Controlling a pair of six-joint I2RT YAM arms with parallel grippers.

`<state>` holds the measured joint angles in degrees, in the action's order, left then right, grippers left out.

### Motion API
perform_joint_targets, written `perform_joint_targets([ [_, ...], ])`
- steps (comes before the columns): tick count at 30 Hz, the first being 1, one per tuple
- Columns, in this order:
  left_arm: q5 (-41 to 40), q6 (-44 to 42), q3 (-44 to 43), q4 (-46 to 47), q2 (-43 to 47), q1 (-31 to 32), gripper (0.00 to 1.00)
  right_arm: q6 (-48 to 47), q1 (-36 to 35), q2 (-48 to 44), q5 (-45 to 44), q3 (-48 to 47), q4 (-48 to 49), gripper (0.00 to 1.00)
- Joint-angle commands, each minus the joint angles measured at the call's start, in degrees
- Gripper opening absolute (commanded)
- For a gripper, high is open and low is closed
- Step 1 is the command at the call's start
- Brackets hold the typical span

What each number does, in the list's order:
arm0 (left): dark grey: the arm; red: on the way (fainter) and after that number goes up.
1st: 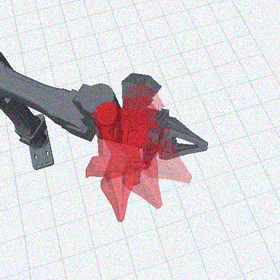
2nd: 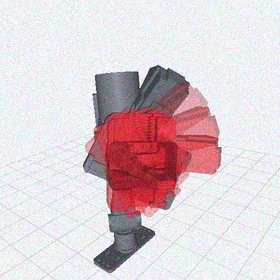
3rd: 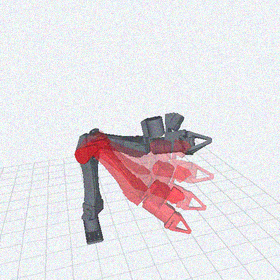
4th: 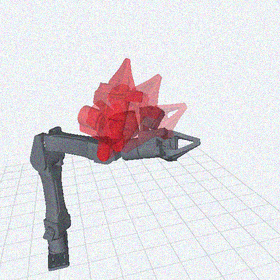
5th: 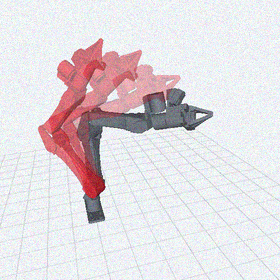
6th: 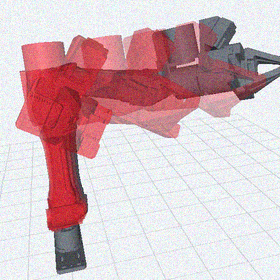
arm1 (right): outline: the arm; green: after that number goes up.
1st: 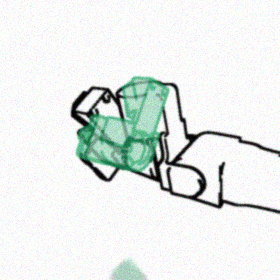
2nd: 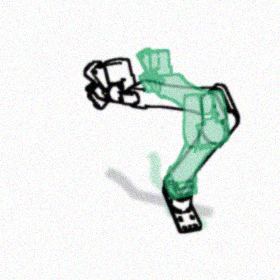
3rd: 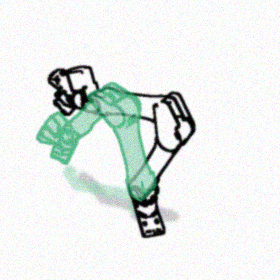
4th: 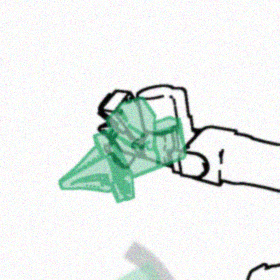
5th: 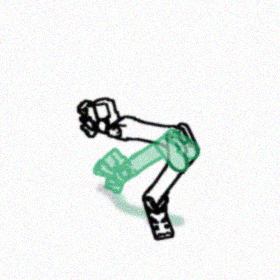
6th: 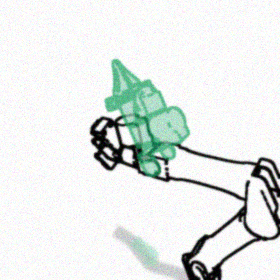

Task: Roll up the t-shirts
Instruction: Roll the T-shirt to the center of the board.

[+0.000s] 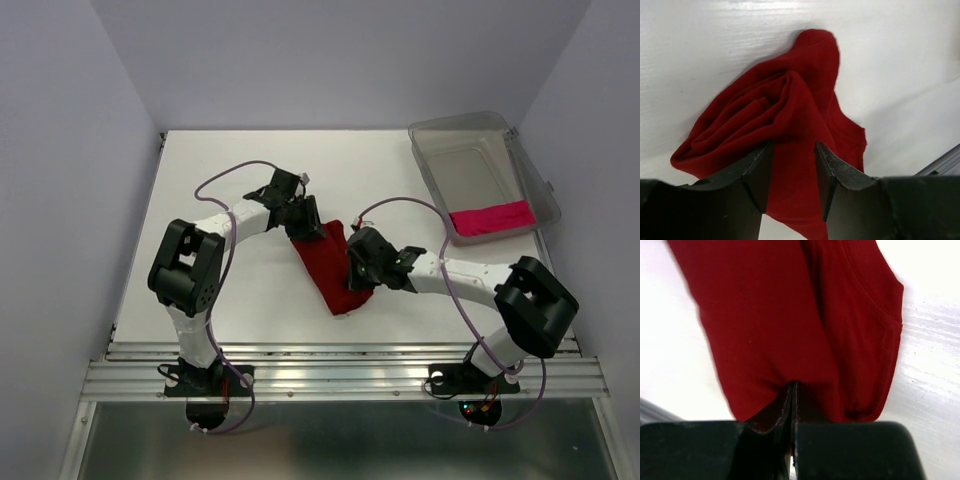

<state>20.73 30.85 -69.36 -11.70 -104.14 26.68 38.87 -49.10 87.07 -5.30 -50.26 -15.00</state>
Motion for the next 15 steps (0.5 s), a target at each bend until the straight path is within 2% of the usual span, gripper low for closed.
perform_joint_targets([
  [1, -1.57, -1.06, 2.47, 1.24, -0.45, 0.39, 0.49, 0.15, 0.06, 3.72, -0.85, 1.48, 2.96, 0.01],
  [4, -1.92, -0.88, 3.79, 1.69, -0.37, 0.39, 0.49, -1.51, 0.06, 4.43, -1.99, 0.61, 2.18, 0.01],
  [10, -2.54, -1.49, 0.73, -1.12, 2.52, 0.22, 0.49, -4.50, 0.06, -1.36, -5.86, -4.48, -3.97, 0.04],
  [14, -3.59, -1.93, -3.75, -5.43, 6.22, -0.04, 0.52, -6.61, -2.30, -4.88, -8.58, -8.36, -8.81, 0.13],
  [15, -3.94, -2.11, -4.72, -6.22, 6.84, -0.31, 0.53, -6.88, -3.01, -5.15, -9.46, -9.15, -10.64, 0.21],
])
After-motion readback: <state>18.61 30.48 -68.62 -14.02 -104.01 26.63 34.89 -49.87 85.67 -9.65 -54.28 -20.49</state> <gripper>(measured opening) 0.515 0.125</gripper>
